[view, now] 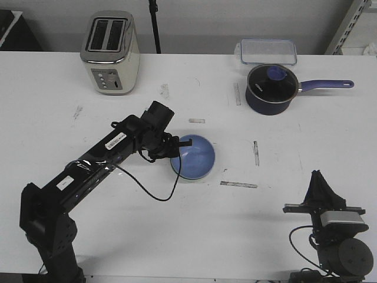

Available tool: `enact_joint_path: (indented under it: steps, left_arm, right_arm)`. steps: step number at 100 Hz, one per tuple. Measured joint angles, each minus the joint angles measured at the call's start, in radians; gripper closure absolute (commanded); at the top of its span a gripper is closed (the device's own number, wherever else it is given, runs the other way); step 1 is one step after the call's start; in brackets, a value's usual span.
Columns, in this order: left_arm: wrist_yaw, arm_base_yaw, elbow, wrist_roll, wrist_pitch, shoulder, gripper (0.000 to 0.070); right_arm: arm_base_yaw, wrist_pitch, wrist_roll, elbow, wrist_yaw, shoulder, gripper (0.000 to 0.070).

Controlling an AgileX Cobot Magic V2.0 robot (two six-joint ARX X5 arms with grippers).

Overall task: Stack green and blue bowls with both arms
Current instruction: 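Open the left gripper and pull it back from the bowls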

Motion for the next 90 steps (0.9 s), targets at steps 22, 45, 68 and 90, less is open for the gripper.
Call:
enact_joint_path:
  steps: [22,45,68,90]
  left_arm:
    - [0.000,-0.002,0.000,0.000,0.000,0.000,0.0517]
    - [0.000,-0.009,0.000,0.000,0.004,-0.071,0.0517]
    - [-0.007,0.010,0.003,0.004,0.004,-0.200,0.0522]
    - [-0.129,0.042,0.003,0.083,0.007,-0.273,0.0542]
  right_arm:
    - [0.000,0.000,0.000,0.000,0.000,0.000,0.0684]
    - [0.000,0.000,0.000,0.000,0.000,0.000,0.0684]
    - [0.000,0.000,0.000,0.000,0.000,0.000,0.0684]
    - [0.000,0.000,0.000,0.000,0.000,0.000,0.0684]
